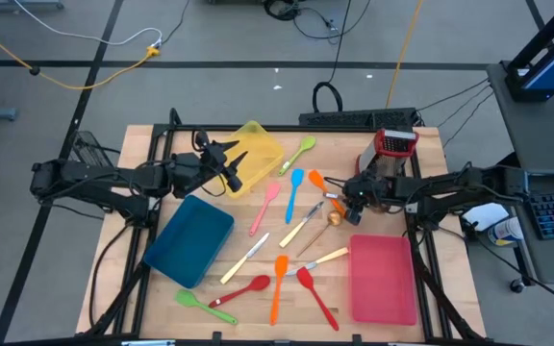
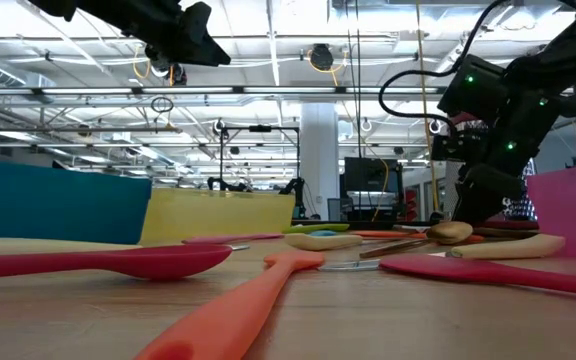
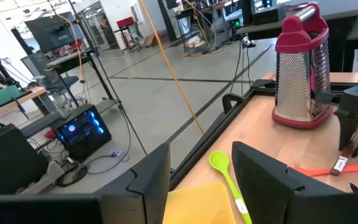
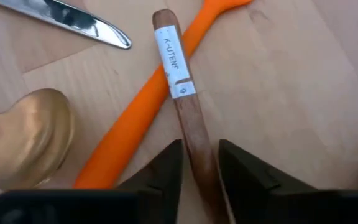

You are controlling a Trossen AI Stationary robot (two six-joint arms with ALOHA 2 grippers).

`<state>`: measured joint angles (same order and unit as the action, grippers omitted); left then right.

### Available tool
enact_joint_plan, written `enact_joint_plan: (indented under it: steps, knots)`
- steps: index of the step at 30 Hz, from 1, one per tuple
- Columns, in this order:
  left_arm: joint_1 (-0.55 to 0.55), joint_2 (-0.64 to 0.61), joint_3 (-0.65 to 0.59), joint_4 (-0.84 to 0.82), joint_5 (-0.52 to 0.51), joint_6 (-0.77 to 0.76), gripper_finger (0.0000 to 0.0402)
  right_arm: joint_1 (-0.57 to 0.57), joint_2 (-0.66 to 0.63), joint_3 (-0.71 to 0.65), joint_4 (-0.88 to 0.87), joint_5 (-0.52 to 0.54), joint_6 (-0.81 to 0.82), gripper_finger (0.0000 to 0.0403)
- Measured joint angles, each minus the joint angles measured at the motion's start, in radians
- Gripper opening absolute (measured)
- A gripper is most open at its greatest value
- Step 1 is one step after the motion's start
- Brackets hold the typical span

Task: Pick & Place Kitchen Items
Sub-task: Put the brown serving spoon into the pink bin

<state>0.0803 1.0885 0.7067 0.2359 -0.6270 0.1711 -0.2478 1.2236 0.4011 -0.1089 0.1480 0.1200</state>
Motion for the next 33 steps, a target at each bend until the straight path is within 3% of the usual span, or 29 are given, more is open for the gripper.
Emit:
enact_joint_plan:
  steps: [3,11,21,29,33]
  knots:
    - [0.000,0.000,0.000,0.000,0.000,0.000,0.0177,0.000,0.000,0.000,-0.001,-0.004,0.003,0.0037]
    - [0.000,0.000,0.000,-0.001,0.000,0.000,0.0177,0.001,-0.026,-0.002,-0.006,0.004,0.030,0.0040]
    - [0.000,0.000,0.000,-0.002,0.000,0.000,0.0177,0.029,-0.197,0.002,-0.006,0.009,0.051,0.0039]
    - [0.000,0.000,-0.001,-0.002,0.000,0.000,0.0177,0.153,-0.358,0.084,0.040,0.004,0.079,0.0041]
    - [0.000,0.000,-0.001,-0.002,0.000,0.000,0.0177,0.266,-0.402,0.125,0.124,-0.058,0.145,0.0042]
